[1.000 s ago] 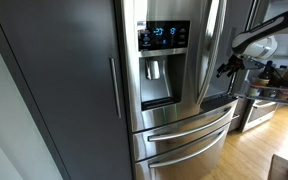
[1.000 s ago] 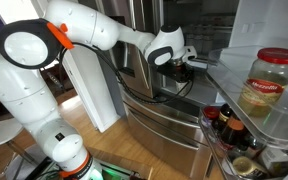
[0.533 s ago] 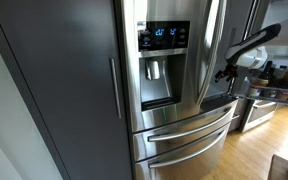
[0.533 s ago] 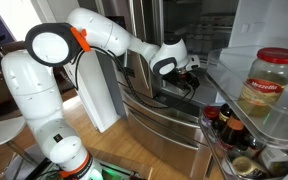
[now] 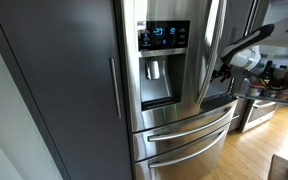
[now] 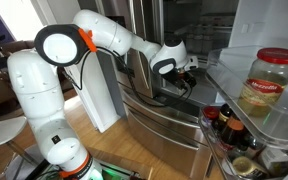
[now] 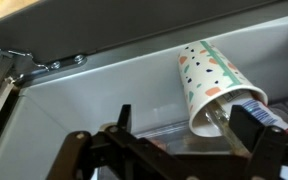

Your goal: Pick up the paper cup from the refrigerator and put it in the second from the bottom shelf on the right refrigerator door

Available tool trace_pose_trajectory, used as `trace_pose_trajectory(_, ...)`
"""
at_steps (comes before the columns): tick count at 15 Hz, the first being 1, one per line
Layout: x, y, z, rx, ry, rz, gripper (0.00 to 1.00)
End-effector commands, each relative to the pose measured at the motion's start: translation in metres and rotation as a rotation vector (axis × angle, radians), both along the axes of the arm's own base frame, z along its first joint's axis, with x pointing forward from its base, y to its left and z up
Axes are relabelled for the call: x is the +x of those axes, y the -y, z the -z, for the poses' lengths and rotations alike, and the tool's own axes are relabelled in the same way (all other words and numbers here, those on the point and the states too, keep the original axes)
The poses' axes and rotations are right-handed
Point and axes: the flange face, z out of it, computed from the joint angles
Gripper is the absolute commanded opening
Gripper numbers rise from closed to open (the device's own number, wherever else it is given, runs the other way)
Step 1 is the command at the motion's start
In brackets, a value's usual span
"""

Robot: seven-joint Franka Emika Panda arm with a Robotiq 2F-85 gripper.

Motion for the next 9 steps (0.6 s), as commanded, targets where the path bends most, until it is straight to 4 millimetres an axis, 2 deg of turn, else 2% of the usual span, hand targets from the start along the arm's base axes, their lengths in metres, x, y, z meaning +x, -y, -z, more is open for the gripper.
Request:
trace_pose_trajectory(1, 0.007, 0.007, 0.014, 0.012, 0.01, 0.018, 1.0)
trace_pose_trajectory(9, 0.027, 0.0, 0.033, 0.021, 0.043, 0.036, 1.0)
